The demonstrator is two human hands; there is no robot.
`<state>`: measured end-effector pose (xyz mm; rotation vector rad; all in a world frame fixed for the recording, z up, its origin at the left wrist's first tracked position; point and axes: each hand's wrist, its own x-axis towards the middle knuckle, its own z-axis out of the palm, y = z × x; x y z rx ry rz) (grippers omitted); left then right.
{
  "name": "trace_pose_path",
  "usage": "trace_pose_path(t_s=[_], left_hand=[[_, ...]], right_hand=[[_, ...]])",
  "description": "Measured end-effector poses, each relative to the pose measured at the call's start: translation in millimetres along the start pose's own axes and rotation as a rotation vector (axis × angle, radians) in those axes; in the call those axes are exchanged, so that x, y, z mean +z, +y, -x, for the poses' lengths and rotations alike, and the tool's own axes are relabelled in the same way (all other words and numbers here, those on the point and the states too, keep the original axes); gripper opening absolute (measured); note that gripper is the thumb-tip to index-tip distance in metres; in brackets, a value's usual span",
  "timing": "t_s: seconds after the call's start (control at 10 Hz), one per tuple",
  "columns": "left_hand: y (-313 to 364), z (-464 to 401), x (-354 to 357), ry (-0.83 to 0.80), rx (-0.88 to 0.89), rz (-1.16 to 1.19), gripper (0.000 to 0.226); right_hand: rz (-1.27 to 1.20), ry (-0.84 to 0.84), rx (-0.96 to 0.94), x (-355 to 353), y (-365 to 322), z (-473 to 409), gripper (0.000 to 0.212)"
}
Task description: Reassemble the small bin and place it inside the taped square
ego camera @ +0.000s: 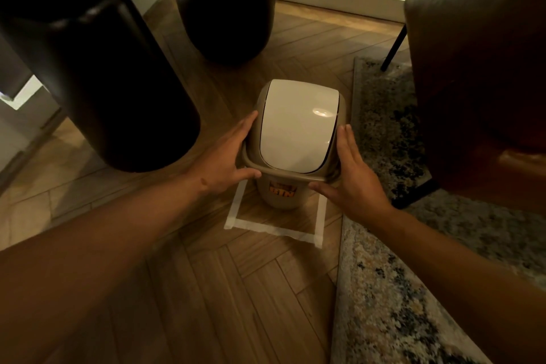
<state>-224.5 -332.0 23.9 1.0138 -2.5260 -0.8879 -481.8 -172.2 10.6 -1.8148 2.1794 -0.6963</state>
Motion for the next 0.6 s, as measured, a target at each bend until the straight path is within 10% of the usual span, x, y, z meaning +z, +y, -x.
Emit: trace_pose_path(t_s=[0.6], left_hand=[[4.9, 9.5, 3.3, -0.002, -0.008, -0.030, 0.132]], right_hand=[[-0.095, 0.044, -0.003, -5.8, -11.4, 1.8, 0.134]])
